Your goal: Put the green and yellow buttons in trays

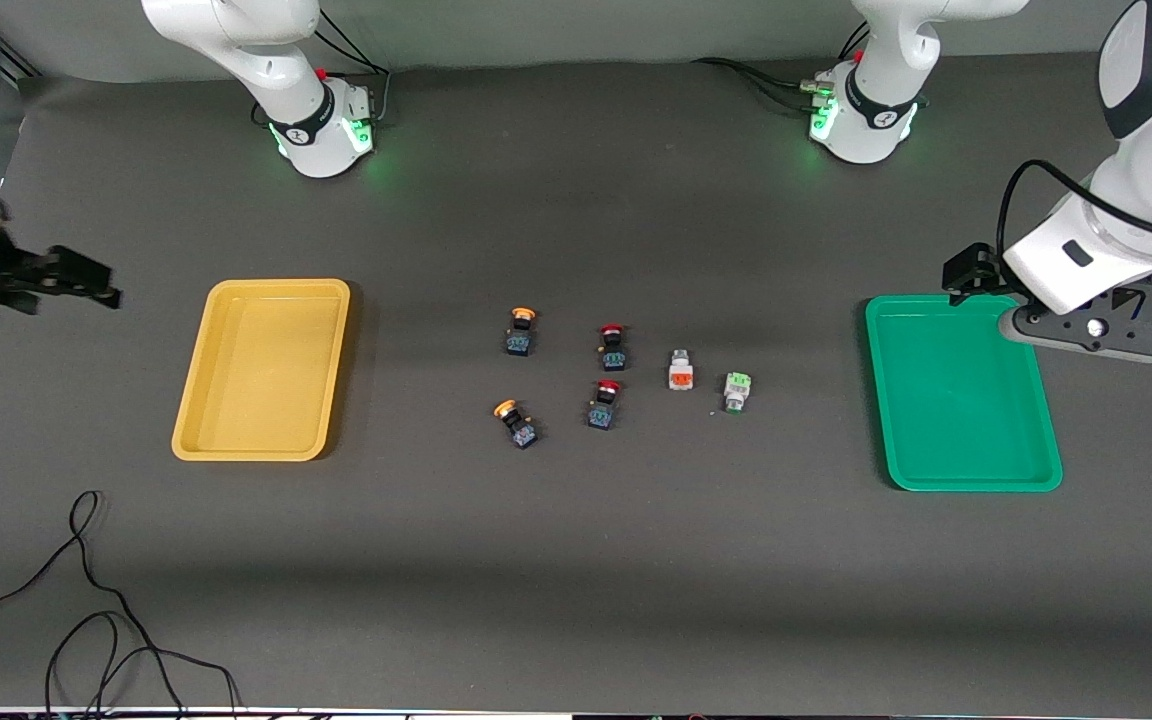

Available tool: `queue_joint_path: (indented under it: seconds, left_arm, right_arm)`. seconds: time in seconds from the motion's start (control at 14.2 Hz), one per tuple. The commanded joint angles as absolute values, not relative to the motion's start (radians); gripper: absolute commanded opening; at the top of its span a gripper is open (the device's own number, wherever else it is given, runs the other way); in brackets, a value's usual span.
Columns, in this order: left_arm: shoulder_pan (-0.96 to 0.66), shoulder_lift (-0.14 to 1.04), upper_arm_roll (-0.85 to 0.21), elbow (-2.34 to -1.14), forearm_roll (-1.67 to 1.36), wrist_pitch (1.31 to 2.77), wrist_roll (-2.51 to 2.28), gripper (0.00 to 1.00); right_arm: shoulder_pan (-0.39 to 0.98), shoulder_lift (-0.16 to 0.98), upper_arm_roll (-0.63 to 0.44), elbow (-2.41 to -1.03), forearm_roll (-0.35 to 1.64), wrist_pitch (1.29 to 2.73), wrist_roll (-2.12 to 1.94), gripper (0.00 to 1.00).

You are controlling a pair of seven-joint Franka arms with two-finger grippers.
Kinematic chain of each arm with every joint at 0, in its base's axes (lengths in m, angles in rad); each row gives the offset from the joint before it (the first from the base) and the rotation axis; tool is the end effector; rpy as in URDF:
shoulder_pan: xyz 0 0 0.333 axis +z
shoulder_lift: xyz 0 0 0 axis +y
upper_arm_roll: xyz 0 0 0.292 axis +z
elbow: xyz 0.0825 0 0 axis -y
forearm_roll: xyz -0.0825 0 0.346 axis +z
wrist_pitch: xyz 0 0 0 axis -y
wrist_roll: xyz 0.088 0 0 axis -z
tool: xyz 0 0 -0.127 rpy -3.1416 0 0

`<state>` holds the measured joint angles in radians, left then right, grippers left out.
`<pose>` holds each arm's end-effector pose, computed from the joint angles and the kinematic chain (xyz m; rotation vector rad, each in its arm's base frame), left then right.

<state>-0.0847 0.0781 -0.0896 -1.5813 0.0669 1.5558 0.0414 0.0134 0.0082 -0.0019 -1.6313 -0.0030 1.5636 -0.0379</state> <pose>0.5250 -0.0822 0.5342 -3.0530 0.3345 0.1523 0.5138 0.0055 0.5496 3.1363 0.0776 -0.1192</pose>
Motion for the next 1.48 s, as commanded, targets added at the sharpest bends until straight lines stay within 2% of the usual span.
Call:
queue_joint_path:
  seconds: [0.0, 0.49, 0.7, 0.77, 1.12, 1.4]
  left_arm:
    - [-0.089, 0.089, -0.086, -1.56, 0.077, 1.526, 0.057, 1.0]
    - [-0.084, 0.097, -0.086, -1.562, 0.077, 1.494, 0.055, 1.0]
    - [-0.086, 0.094, -0.087, -1.555, 0.069, 1.491, 0.035, 1.0]
    - [-0.084, 0.094, -0.089, -1.555, 0.06, 1.493, 0.037, 1.0]
    - [-0.109, 0.152, -0.101, -1.56, -0.038, 1.509, -0.101, 1.0]
    - [-0.21, 0.256, -0.101, -1.565, -0.029, 1.587, -0.14, 0.99]
  right_arm:
    - [0.15, 0.003, 0.0, -1.663, 0.011, 1.574, 0.136, 1.0]
    - [0.585, 0.106, -0.002, -1.707, 0.02, 1.778, 0.748, 1.0]
    - [0.692, 0.126, -0.002, -1.713, 0.015, 1.792, 0.801, 1.0]
    - [0.704, 0.123, -0.002, -1.747, 0.014, 1.814, 0.799, 1.0]
    - [0.704, 0.11, -0.005, -2.023, 0.014, 2.158, 0.795, 1.0]
    - [0.706, 0.243, -0.005, -2.109, 0.012, 2.422, 0.796, 1.0]
